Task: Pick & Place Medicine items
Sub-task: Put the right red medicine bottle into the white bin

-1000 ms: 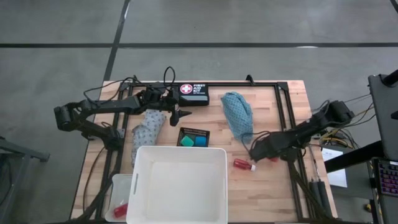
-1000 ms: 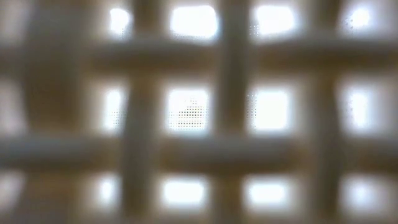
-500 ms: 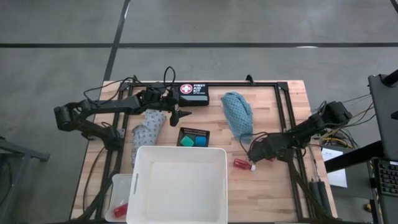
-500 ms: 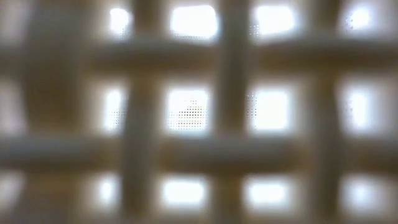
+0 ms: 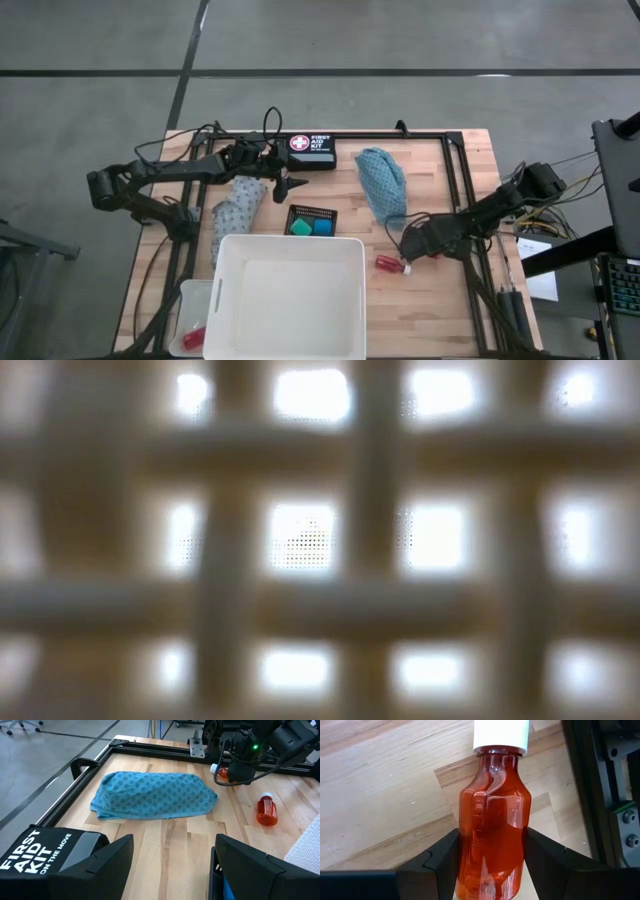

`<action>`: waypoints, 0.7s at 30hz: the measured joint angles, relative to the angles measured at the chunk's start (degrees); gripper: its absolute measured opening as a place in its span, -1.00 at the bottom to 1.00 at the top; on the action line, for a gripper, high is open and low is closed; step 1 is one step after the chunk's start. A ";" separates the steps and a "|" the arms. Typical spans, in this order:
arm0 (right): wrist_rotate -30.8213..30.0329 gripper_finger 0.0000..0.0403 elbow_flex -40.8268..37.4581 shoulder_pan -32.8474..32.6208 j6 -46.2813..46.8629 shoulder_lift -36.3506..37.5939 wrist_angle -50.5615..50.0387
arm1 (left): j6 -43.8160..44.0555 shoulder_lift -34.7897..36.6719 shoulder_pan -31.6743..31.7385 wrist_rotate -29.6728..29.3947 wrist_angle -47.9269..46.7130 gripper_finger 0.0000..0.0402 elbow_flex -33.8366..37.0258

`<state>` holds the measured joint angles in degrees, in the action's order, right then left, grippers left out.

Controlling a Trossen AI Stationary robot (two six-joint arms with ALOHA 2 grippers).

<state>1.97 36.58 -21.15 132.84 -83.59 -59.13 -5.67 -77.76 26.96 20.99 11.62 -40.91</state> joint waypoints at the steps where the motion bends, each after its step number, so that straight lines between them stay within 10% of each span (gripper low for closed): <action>1: -0.09 -0.05 0.00 0.00 0.00 0.09 -0.02 | 0.00 0.00 0.00 0.00 0.00 0.42 0.00; 11: -11.00 0.02 1.14 0.02 -3.19 7.97 -3.74 | 0.00 0.00 0.00 0.00 0.02 0.42 0.00; 21: -35.61 0.01 2.20 0.04 -24.65 27.22 -4.11 | 0.00 0.00 0.00 0.00 0.04 0.42 0.00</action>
<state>-33.63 38.78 -21.10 108.18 -56.37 -63.24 -5.67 -77.76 26.96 20.99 11.66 -40.91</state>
